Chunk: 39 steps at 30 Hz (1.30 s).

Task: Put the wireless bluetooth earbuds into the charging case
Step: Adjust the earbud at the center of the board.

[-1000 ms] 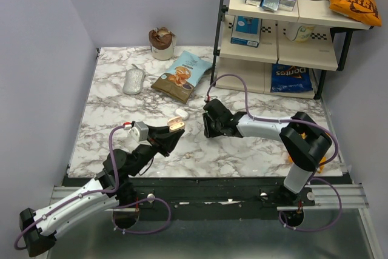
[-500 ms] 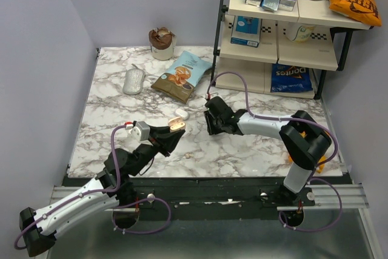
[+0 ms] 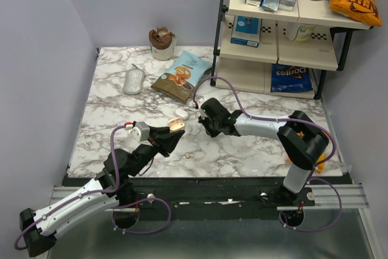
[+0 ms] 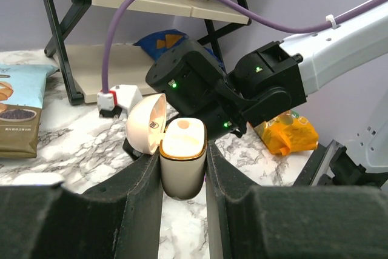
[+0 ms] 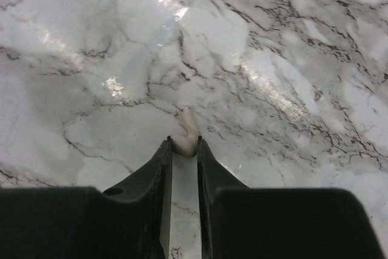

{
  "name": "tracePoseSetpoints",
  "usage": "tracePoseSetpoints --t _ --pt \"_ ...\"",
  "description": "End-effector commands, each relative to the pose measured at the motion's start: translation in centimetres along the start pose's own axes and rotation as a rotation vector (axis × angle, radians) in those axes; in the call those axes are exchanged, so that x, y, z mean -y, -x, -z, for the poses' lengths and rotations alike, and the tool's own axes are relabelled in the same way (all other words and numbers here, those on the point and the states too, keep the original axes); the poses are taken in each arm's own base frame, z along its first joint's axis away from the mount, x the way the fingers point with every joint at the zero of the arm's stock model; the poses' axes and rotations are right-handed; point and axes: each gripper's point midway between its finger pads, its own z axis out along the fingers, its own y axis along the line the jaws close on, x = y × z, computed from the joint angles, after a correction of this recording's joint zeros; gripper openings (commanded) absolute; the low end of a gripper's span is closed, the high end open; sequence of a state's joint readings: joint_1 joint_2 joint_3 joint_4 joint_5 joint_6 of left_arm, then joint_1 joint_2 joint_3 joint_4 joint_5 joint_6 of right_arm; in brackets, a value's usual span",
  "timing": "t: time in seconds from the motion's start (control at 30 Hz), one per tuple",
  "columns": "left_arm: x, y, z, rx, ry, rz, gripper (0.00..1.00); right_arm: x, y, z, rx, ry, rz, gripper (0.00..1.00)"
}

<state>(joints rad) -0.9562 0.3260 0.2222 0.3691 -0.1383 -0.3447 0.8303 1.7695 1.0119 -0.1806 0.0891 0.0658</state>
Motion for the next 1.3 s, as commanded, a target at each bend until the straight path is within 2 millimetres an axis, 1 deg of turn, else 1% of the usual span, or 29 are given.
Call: tracePoseSetpoints --t 0.0,0.03,0.1,0.13,0.17,0.23,0.27,0.33,0.37,0.4,0.43,0.47,0.5,0.53,0.6,0.63,0.67,0.7,0.73,0.77,0.83,0.87,0.93,1.0,1.07,1.1,1.27 --pt "1.3 2.4 0.1 0.051 -0.050 -0.002 0.00 -0.8 -3.1 -0.3 -0.164 0.044 0.152 0.27" --pt "1.4 2.4 0.1 0.054 -0.053 0.000 0.00 -0.2 -3.1 -0.1 -0.168 -0.002 0.112 0.41" --pt "1.5 2.6 0.2 0.066 -0.060 0.006 0.00 0.4 -2.5 0.7 -0.137 -0.053 0.069 0.50" --pt "1.5 2.3 0.3 0.064 -0.062 0.009 0.00 0.8 -2.6 1.0 -0.127 -0.080 0.032 0.57" --pt "1.5 2.4 0.3 0.068 -0.064 0.014 0.00 1.1 -1.6 2.1 -0.082 -0.095 0.000 0.61" --pt "1.6 2.4 0.3 0.072 -0.072 0.017 0.00 1.5 -0.8 3.0 -0.036 -0.129 -0.077 0.68" --pt "1.7 2.4 0.3 0.074 -0.073 0.021 0.00 1.7 0.0 3.9 -0.001 -0.142 -0.111 0.70" --pt "1.8 2.6 0.3 0.078 -0.075 0.023 0.00 1.5 1.0 4.9 0.048 -0.145 -0.205 0.73" --pt "1.7 2.7 0.4 0.085 -0.074 0.024 0.00 1.4 0.7 5.1 0.058 -0.143 -0.245 0.73" --pt "1.7 2.7 0.4 0.085 -0.073 0.026 0.00 1.2 1.9 5.9 0.118 -0.124 -0.298 0.73" --pt "1.7 2.9 0.5 0.091 -0.071 0.027 0.00 0.1 2.1 6.1 0.135 -0.071 -0.379 0.67" --pt "1.6 2.9 0.5 0.092 -0.067 0.027 0.00 -0.5 1.2 5.9 0.132 -0.037 -0.417 0.59" --pt "1.6 2.9 0.5 0.094 -0.065 0.027 0.00 -1.4 2.2 6.0 0.171 0.020 -0.451 0.48" --pt "1.5 2.9 0.5 0.097 -0.062 0.029 0.00 -2.7 2.1 5.8 0.154 0.088 -0.481 0.28" --pt "1.5 2.9 0.5 0.096 -0.059 0.032 0.00 -3.2 1.1 5.2 0.124 0.097 -0.547 0.02" --pt "1.5 3.0 0.5 0.097 -0.059 0.035 0.00 -4.0 0.7 4.8 0.106 0.136 -0.560 0.01" --pt "1.5 3.1 0.5 0.098 -0.058 0.038 0.00 -4.2 0.5 4.6 0.110 0.145 -0.572 0.01" --pt "1.3 2.8 0.5 0.087 -0.047 0.036 0.00 -4.4 -0.1 4.3 0.117 0.159 -0.591 0.01" --pt "1.2 2.9 0.5 0.086 -0.040 0.036 0.00 -5.7 0.0 4.5 0.120 0.235 -0.594 0.01" --pt "1.1 2.9 0.6 0.085 -0.032 0.036 0.00 -6.0 0.2 4.4 0.132 0.258 -0.601 0.01" --pt "0.7 2.6 0.6 0.080 -0.014 0.036 0.00 -6.0 0.0 4.0 0.118 0.254 -0.629 0.01" --pt "0.6 2.5 0.5 0.078 -0.010 0.041 0.00 -6.0 -0.4 3.3 0.102 0.241 -0.627 0.01" --pt "0.4 2.4 0.5 0.075 0.000 0.045 0.00 -5.4 -0.3 2.7 0.103 0.199 -0.637 0.01" --pt "0.3 2.2 0.4 0.069 0.007 0.048 0.00 -5.1 -0.5 2.0 0.094 0.176 -0.623 0.01" --pt "0.3 2.1 0.4 0.067 0.009 0.051 0.00 -4.7 0.1 1.6 0.101 0.155 -0.622 0.01" --pt "0.3 2.1 0.4 0.066 0.011 0.055 0.00 -4.6 -0.4 1.2 0.077 0.144 -0.624 0.01" --pt "0.0 2.1 0.7 0.061 0.026 0.053 0.00 -2.0 -1.0 0.3 0.079 0.041 -0.661 0.01"
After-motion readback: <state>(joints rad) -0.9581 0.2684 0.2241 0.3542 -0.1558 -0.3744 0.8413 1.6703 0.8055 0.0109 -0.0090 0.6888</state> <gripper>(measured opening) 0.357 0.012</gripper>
